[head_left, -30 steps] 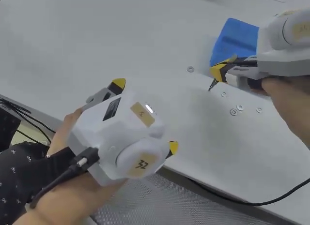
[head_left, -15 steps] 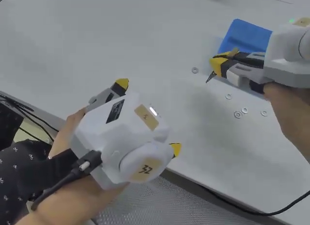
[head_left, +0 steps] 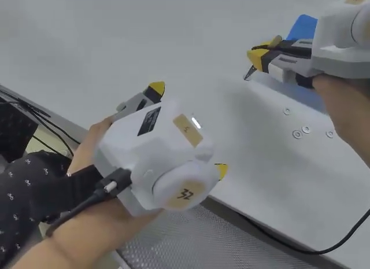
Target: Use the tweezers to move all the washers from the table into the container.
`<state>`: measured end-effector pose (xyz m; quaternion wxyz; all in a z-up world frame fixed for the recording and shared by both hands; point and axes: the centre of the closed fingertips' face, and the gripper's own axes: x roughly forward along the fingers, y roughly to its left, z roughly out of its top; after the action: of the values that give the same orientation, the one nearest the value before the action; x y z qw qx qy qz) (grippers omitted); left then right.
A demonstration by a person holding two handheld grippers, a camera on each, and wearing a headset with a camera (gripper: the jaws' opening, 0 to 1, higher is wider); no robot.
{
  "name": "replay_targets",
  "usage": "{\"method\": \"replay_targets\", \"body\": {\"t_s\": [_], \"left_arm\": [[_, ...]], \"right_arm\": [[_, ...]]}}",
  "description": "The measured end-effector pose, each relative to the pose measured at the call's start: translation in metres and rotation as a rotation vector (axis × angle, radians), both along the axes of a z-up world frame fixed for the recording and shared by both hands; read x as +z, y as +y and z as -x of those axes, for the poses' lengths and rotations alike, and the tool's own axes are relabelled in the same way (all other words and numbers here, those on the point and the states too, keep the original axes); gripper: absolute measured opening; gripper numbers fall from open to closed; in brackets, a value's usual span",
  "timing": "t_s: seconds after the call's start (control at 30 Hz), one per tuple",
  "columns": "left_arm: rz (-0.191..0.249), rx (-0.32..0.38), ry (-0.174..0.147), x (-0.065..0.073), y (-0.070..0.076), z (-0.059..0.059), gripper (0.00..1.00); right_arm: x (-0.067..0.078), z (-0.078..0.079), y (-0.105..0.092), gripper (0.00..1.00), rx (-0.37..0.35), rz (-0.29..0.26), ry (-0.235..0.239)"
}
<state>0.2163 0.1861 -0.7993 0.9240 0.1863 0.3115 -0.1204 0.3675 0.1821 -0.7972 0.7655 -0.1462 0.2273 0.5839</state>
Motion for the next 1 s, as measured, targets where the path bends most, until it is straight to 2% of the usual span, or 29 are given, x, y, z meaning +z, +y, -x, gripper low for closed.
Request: {"method": "replay_targets", "body": {"t_s": [0.2,0.33,0.7,1.0], "left_arm": [[-0.003,-0.004,0.001,-0.0004,-0.0004,0.0001,0.93],[-0.005,-0.003,0.002,-0.0007,0.0,0.0001,0.93],[-0.007,-0.004,0.004,-0.0012,0.0006,0.0002,0.93],[0.003,-0.007,0.0,-0.0002,0.0,-0.0001,0.93]], "right_arm": [[-0.0029,-0.0046,-0.0003,0.02,0.003,0.012,-0.011],[-0.0077,-0.0059,0.0012,0.02,0.011,0.028,-0.004],[-0.0085,-0.0063,0.0057,0.02,-0.006,0.027,0.025],[-0.0088,-0.0078,0.0068,0.0,-0.026,0.045,0.002]]}}
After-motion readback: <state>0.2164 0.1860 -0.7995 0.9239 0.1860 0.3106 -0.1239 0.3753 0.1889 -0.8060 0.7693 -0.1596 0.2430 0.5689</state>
